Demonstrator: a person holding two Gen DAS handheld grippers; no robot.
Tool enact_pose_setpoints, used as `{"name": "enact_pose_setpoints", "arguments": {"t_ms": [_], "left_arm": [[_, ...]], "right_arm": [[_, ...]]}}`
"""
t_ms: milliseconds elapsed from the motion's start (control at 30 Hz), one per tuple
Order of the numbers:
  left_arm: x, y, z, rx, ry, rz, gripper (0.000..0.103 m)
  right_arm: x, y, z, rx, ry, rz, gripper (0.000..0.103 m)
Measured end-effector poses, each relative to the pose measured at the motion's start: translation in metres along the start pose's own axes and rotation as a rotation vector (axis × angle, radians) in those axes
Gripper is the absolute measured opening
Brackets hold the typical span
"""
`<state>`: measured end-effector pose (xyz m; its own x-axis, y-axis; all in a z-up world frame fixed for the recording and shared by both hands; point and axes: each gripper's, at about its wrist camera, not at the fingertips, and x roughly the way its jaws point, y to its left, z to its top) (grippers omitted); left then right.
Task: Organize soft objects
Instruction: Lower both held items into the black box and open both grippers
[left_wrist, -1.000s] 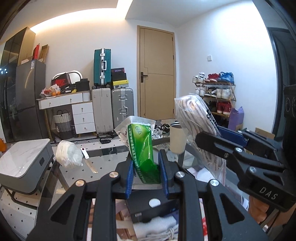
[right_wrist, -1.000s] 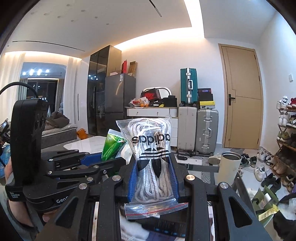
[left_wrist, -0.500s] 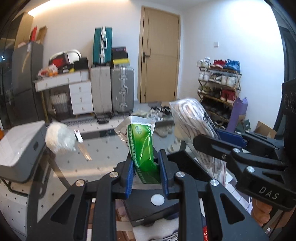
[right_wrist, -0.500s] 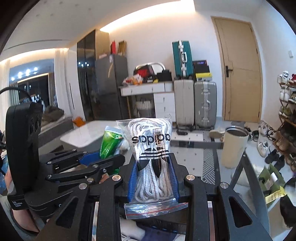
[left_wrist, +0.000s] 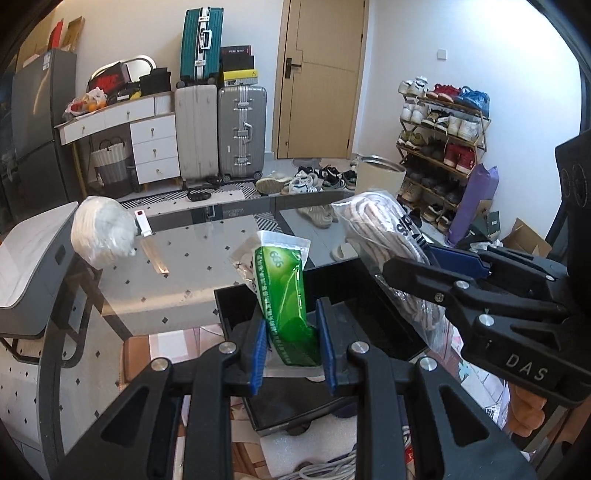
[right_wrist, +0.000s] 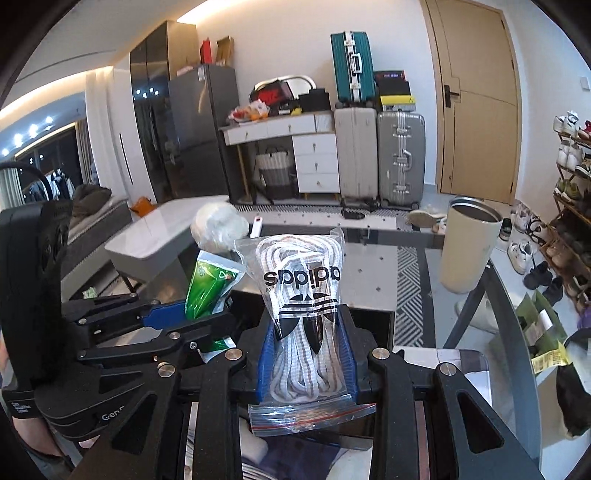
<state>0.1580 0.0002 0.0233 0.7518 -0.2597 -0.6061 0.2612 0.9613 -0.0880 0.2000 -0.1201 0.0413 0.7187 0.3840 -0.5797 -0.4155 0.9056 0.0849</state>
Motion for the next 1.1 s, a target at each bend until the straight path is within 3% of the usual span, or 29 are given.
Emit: {"name": "enact_pose_setpoints", "arguments": {"t_ms": [600,767,1100], "left_arm": [[0.025,-0.007,-0.015,0.026,0.138,-0.008,0.023],[0.029,-0.011,-0.026,0.06,0.173,0.005,0.023],[0.018,-0.02,-0.033,0.066,0.263,0.006,0.023]], "right_arm": [[0.042,-0.004,-0.021,-0.01,0.225,-0.001,0.03],[0.044,-0.009,-0.03,0.023,0.314,0.04,0.03],[0.052,0.002,-0.038,-0.057,0.345,0.006,0.031]]}}
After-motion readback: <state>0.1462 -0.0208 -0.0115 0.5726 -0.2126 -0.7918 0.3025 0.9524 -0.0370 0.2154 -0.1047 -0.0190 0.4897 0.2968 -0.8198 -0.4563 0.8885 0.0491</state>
